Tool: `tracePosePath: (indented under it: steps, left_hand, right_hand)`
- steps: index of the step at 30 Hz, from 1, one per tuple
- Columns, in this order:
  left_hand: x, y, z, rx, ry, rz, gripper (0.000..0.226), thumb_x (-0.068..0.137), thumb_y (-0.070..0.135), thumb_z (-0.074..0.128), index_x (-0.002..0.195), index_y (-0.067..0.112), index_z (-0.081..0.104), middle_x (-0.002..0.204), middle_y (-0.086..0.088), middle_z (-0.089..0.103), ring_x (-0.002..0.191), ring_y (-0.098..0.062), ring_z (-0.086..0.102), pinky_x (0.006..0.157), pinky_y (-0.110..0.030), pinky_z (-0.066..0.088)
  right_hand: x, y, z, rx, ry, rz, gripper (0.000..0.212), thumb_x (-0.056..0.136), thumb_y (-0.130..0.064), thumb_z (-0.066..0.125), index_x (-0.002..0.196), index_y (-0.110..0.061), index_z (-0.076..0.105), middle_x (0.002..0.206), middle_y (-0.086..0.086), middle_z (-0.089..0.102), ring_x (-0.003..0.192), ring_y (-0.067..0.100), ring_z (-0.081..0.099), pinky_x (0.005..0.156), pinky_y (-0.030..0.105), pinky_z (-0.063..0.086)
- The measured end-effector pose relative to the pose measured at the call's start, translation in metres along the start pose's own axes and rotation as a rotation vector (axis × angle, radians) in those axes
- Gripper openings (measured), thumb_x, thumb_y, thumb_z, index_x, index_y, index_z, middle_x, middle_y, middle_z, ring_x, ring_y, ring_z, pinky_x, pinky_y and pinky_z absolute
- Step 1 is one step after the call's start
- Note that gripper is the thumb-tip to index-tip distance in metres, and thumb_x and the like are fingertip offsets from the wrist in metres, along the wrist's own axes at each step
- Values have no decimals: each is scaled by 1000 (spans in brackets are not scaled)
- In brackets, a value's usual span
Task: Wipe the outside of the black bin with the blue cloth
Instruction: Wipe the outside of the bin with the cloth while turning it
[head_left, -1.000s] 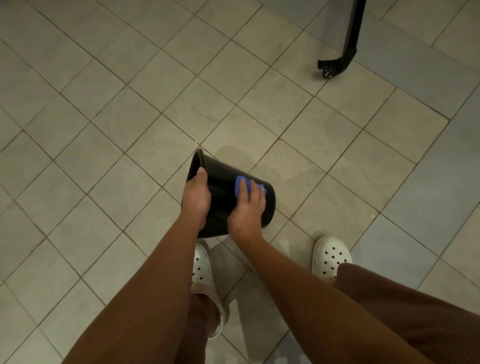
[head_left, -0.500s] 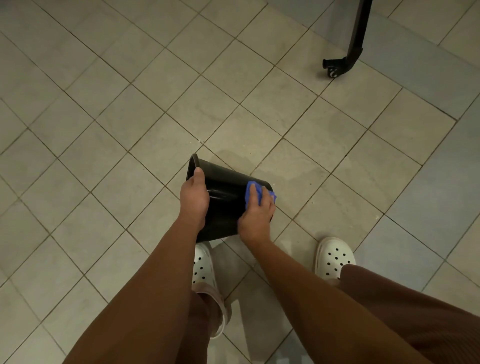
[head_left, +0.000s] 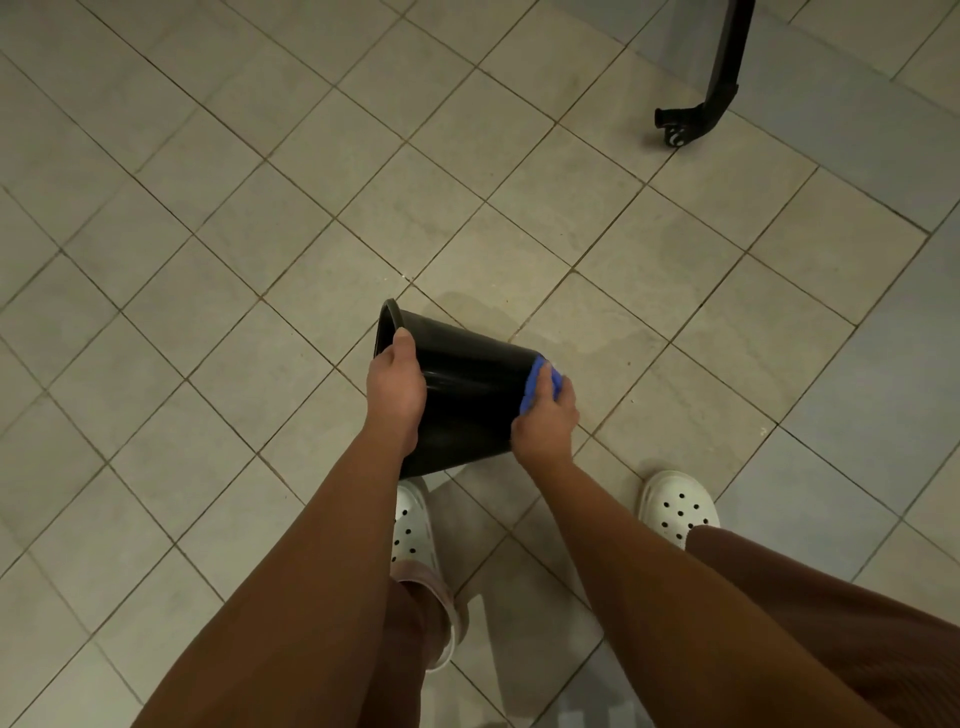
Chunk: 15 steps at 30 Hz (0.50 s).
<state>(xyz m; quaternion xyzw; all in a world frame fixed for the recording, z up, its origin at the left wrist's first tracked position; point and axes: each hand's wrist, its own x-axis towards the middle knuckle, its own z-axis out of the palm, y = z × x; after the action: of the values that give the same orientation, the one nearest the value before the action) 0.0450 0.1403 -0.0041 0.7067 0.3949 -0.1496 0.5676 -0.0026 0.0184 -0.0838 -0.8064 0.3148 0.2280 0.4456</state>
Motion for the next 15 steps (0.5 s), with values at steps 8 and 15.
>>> tracePosePath:
  steps: [8, 15]
  left_hand:
    - [9, 0, -4, 27, 10, -110, 47, 104, 43, 29, 127, 11, 54, 104, -11, 62, 99, -27, 60, 90, -46, 50]
    - [11, 4, -10, -28, 61, -216, 54, 102, 55, 36, 138, 15, 46, 116, -10, 56, 110, -29, 54, 104, -48, 44]
  right_hand:
    - [-39, -19, 35, -203, 67, -310, 80, 87, -2, 48, 149, -24, 3, 156, 7, -9, 141, 34, -11, 114, 48, 11]
    - [2, -5, 5, -228, -37, -189, 79, 87, -2, 48, 148, -30, 8, 156, 3, -4, 142, 32, -7, 114, 54, 16]
